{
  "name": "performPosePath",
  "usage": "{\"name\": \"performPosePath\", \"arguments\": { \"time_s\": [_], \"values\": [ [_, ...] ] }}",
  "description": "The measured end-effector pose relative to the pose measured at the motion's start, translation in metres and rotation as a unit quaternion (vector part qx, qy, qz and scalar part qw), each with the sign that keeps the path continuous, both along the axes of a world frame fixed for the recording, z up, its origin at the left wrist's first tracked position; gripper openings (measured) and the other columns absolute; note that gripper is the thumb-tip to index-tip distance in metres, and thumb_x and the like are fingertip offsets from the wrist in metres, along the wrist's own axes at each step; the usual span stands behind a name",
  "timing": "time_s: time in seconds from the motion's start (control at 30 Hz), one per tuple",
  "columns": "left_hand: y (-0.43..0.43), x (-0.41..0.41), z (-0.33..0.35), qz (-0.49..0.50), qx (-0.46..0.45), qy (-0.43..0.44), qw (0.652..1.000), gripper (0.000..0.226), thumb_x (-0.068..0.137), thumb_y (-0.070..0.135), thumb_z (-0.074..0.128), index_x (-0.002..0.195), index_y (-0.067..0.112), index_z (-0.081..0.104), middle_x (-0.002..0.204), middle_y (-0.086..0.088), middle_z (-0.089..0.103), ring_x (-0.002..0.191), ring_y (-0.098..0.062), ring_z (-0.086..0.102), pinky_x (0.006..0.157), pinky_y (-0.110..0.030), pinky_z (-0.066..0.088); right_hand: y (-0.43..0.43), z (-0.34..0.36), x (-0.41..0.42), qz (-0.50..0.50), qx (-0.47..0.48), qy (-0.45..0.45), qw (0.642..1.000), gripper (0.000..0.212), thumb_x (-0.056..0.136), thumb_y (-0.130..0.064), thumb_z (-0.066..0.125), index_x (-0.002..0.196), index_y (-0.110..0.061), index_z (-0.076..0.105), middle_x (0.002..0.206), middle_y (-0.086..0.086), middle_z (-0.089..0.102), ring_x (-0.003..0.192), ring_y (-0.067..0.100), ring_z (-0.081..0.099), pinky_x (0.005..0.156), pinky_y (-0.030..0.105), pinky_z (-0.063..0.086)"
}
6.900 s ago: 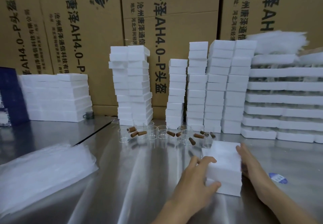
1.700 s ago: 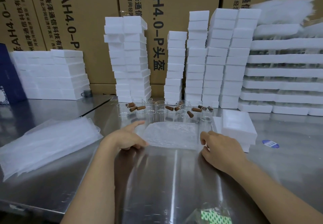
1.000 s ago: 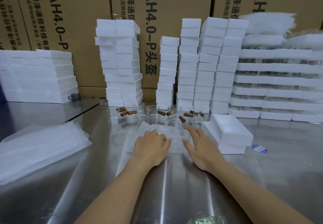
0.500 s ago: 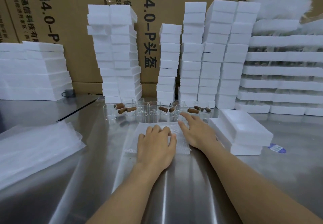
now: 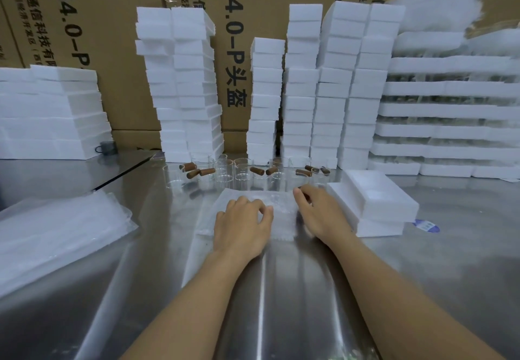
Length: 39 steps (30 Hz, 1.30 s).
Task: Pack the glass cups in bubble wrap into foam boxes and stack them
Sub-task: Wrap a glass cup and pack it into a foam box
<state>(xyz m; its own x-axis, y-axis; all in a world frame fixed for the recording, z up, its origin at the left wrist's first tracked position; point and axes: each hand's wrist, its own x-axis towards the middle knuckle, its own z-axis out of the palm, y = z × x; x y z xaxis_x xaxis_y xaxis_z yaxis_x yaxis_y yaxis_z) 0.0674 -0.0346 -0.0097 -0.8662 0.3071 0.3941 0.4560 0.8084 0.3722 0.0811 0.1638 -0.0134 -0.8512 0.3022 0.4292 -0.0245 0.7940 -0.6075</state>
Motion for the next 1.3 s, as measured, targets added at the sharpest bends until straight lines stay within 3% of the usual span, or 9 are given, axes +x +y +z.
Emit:
{"name": "performPosePath", "arguments": {
  "time_s": [0.17,0.27,0.47,0.6,0.7,0.8,0.9,1.03,1.3],
  "values": [
    [-0.011,0.009,0.0,-0.001,0.012,-0.004,1.0,0.04,0.111,0.05,0.039,0.113,0.028,0.072,0.118,0.0,0.065,0.115,-0.026,0.057,0.097,-0.045,0.044,-0.004,-0.01,0.041,-0.046,0.022,0.009,0.999,0.031,0.103,-0.052,0.042,0.081,-0.034,0.054,0.075,-0.01,0.062,0.075,0.003,0.056,0.064,0.031,0.039],
    [-0.012,0.01,-0.002,-0.014,0.019,-0.019,1.0,0.035,0.108,0.053,0.043,0.122,0.034,0.069,0.125,0.004,0.065,0.122,-0.023,0.056,0.099,-0.043,0.043,-0.006,-0.012,0.049,-0.033,-0.01,-0.001,0.999,0.021,0.101,-0.052,0.046,0.089,-0.04,0.058,0.084,-0.016,0.066,0.085,0.009,0.06,0.075,0.035,0.044],
    [-0.007,0.006,-0.003,-0.026,-0.012,-0.008,1.0,0.04,0.105,0.058,0.044,0.119,0.036,0.074,0.129,0.004,0.067,0.124,-0.023,0.056,0.101,-0.045,0.039,-0.001,-0.003,0.047,-0.042,-0.184,0.023,0.982,0.024,0.103,-0.038,0.05,0.098,-0.036,0.073,0.094,-0.01,0.072,0.087,0.013,0.066,0.086,0.036,0.053],
    [-0.006,0.007,0.0,-0.039,0.024,0.006,0.999,0.037,0.107,0.054,0.046,0.114,0.033,0.075,0.12,0.005,0.067,0.12,-0.022,0.056,0.099,-0.042,0.038,-0.003,0.003,0.052,-0.058,-0.303,0.08,0.948,0.02,0.102,-0.027,0.058,0.096,-0.031,0.077,0.081,-0.001,0.072,0.053,0.0,0.063,0.063,0.026,0.045],
    [-0.004,0.009,0.001,-0.063,0.058,0.005,0.996,0.034,0.108,0.05,0.047,0.111,0.031,0.075,0.116,0.009,0.067,0.117,-0.018,0.056,0.098,-0.04,0.04,-0.008,0.008,0.052,-0.055,-0.395,0.105,0.911,0.006,0.099,-0.025,0.066,0.104,-0.02,0.065,0.08,0.003,0.073,0.068,0.01,0.07,0.068,0.028,0.049],
    [-0.004,0.01,0.0,-0.098,0.11,-0.005,0.989,0.028,0.108,0.048,0.051,0.119,0.035,0.073,0.113,0.015,0.066,0.11,-0.011,0.06,0.097,-0.039,0.049,-0.015,0.016,0.054,0.002,-0.532,0.103,0.84,0.017,0.098,-0.018,0.072,0.11,-0.013,0.061,0.085,0.005,0.076,0.089,0.018,0.077,0.077,0.029,0.056],
    [0.0,0.012,0.0,-0.143,0.175,-0.036,0.973,0.048,0.105,0.049,0.059,0.152,0.049,0.05,0.118,0.022,0.065,0.108,-0.005,0.064,0.094,-0.031,0.053,-0.023,0.021,0.056,0.112,-0.608,0.089,0.781,0.021,0.098,-0.014,0.072,0.117,-0.008,0.065,0.101,0.007,0.077,0.101,0.017,0.077,0.08,0.026,0.056],
    [0.005,0.015,-0.001,-0.184,0.226,-0.065,0.954,0.083,0.101,0.049,0.065,0.159,0.07,0.01,0.128,0.029,0.065,0.106,0.004,0.064,0.089,-0.022,0.053,-0.033,0.021,0.055,0.182,-0.586,0.057,0.787,0.021,0.099,-0.016,0.071,0.118,-0.01,0.069,0.107,0.004,0.078,0.104,0.013,0.075,0.08,0.022,0.056],
    [0.003,0.014,0.0,-0.193,0.216,-0.046,0.956,0.096,0.097,0.043,0.072,0.151,0.08,0.002,0.128,0.026,0.065,0.097,0.009,0.065,0.096,-0.034,0.058,-0.034,0.023,0.059,0.193,-0.569,0.053,0.798,0.031,0.097,-0.017,0.074,0.125,-0.013,0.064,0.11,0.002,0.08,0.107,0.014,0.075,0.087,0.027,0.053]
  ]
}}
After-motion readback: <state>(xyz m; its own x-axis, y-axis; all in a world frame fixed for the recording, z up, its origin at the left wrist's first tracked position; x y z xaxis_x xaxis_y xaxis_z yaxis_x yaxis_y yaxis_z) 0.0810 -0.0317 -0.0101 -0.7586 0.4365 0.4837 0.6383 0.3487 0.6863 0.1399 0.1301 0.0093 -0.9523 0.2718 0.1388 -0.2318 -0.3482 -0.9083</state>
